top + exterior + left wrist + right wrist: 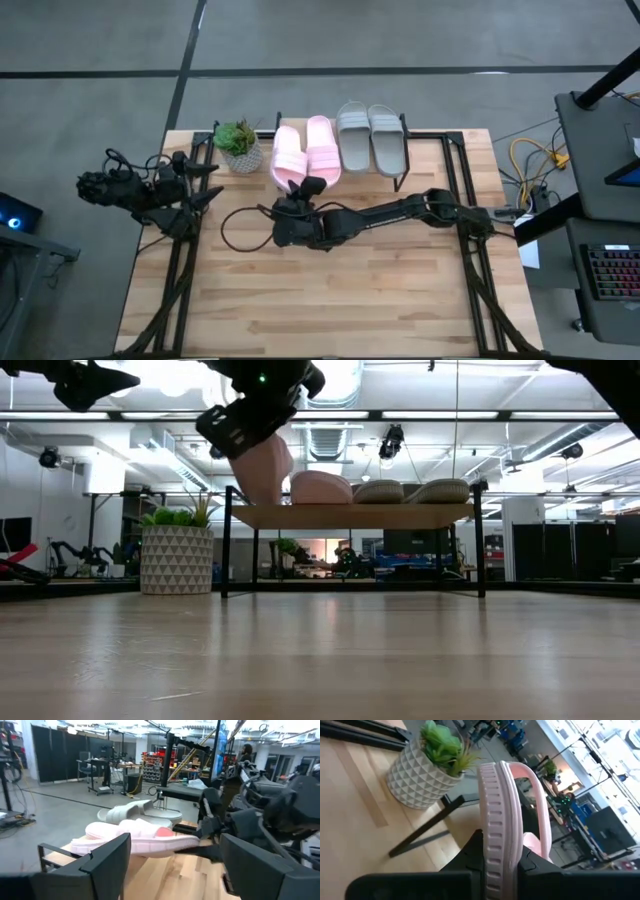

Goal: Pick and place slides into the shelf
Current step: Put the pink slide on the shelf

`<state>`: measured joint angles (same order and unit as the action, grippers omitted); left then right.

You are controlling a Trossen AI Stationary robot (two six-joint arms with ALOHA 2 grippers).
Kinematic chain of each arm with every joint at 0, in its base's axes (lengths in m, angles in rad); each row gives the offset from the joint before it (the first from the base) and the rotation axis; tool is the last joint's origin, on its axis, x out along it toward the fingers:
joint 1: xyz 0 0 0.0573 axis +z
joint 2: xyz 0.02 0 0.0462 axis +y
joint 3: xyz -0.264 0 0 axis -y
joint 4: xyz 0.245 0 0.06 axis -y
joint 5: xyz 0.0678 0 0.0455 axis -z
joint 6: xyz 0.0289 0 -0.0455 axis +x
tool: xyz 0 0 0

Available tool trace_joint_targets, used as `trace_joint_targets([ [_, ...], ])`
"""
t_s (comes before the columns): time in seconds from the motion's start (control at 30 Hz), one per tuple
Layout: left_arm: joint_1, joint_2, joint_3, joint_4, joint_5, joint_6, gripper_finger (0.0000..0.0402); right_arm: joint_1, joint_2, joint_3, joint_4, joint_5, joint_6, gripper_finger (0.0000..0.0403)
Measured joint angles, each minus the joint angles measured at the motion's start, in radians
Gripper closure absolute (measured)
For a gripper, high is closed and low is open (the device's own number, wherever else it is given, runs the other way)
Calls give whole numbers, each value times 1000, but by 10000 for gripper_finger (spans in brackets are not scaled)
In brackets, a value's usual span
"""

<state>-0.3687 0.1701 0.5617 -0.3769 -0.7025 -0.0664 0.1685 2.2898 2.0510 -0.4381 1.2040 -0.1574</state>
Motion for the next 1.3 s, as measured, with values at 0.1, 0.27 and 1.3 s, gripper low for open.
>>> trace_joint_targets([
  [0.1, 0, -20, 0, -17, 12, -7, 112, -10, -2, 0, -8, 1, -19, 377],
  [0.27, 0, -48, 0, -18, 15, -7, 112, -29, -2, 0, -17, -8, -68, 377],
  [1.3, 0, -41, 0, -28, 24, -8, 112, -45, -6, 4, -237, -182, -22, 374],
])
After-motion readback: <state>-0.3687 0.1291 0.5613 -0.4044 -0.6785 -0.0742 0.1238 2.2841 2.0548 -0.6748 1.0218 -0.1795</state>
